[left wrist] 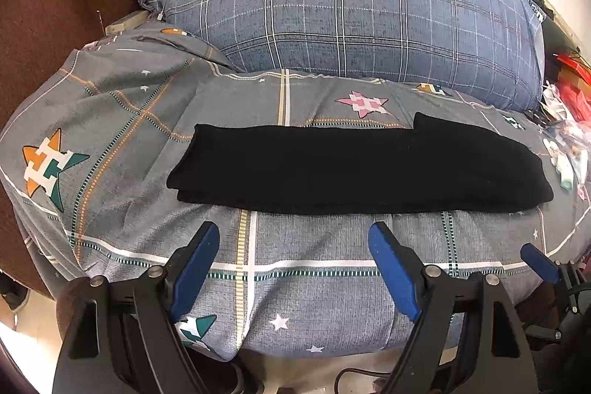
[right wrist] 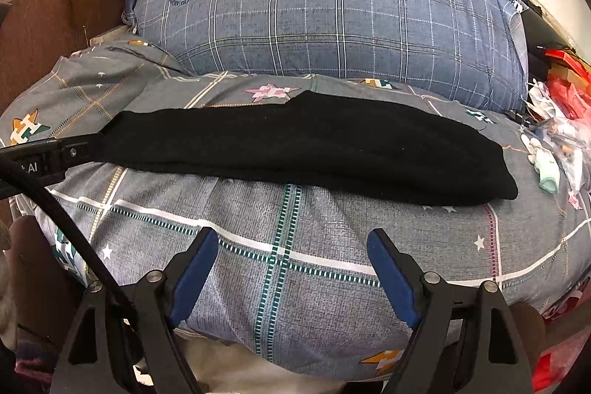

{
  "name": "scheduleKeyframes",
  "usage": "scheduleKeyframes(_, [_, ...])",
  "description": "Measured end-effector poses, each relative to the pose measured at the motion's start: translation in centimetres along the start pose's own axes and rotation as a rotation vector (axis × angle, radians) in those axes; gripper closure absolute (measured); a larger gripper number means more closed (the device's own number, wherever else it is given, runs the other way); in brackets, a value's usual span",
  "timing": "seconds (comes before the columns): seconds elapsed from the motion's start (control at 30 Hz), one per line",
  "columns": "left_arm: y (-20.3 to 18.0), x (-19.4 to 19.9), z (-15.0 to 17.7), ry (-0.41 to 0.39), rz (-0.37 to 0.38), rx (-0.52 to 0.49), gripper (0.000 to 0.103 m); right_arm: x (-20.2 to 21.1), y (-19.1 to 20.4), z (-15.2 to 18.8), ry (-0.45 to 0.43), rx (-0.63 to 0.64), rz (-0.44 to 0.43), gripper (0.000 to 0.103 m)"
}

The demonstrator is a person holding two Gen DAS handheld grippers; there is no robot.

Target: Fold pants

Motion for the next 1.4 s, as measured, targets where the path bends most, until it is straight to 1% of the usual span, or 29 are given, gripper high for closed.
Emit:
scheduleKeyframes(0.33, [0.0,-0.6,0.6,0.025,0.011,0.005,0.021,-0.5,0.0,0.2,0.018,0.001,-0.005,0.016])
scheduleKeyframes(0.93, [0.3,-1.4,1.2,0.042,0.009,0.007,0.021,-1.2,-0.2,0.7,0.041,-0.01,-0.016,0.015])
scheduleKeyframes(1.07, [2.0,-2.1,0.7,0.046,-0.007,0.036,0.021,-1.7,0.2,0.2,0.044,0.005,-0.038,0.015])
scheduleKeyframes(1.17, [4.9,-3.1,0.1,0.051,-0.038,0.099,0.021,-2.3,1.5,-1.2,0.039,0.055,-0.072,0.015])
scheduleKeyframes(1.23, [7.7,-3.9,-0.1,0.066,-0.056,0.169,0.021,-2.8,3.0,-3.0,0.024,0.115,-0.117,0.015])
scheduleKeyframes(1.3, [9.9,-4.7,0.0,0.084,-0.055,0.234,0.021,-3.5,5.1,-5.3,0.013,0.197,-0.191,0.015])
scheduleKeyframes(1.37, [11.8,-5.6,0.1,0.107,-0.03,0.312,0.021,-4.7,7.6,-8.0,0.015,0.275,-0.305,0.015])
scheduleKeyframes(1.4, [12.4,-5.9,0.0,0.112,-0.017,0.336,0.021,-5.5,9.3,-9.7,0.027,0.301,-0.396,0.015])
Point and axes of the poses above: each gripper's, at about its wrist camera, not at the fingertips, and x roughly against the way its jaws point, y to its left, z to its underside, the point moved 10 cm from there along -x, roughly the way its jaws point, and after that the axes turned 9 degrees about x, right-handed, at the moved point
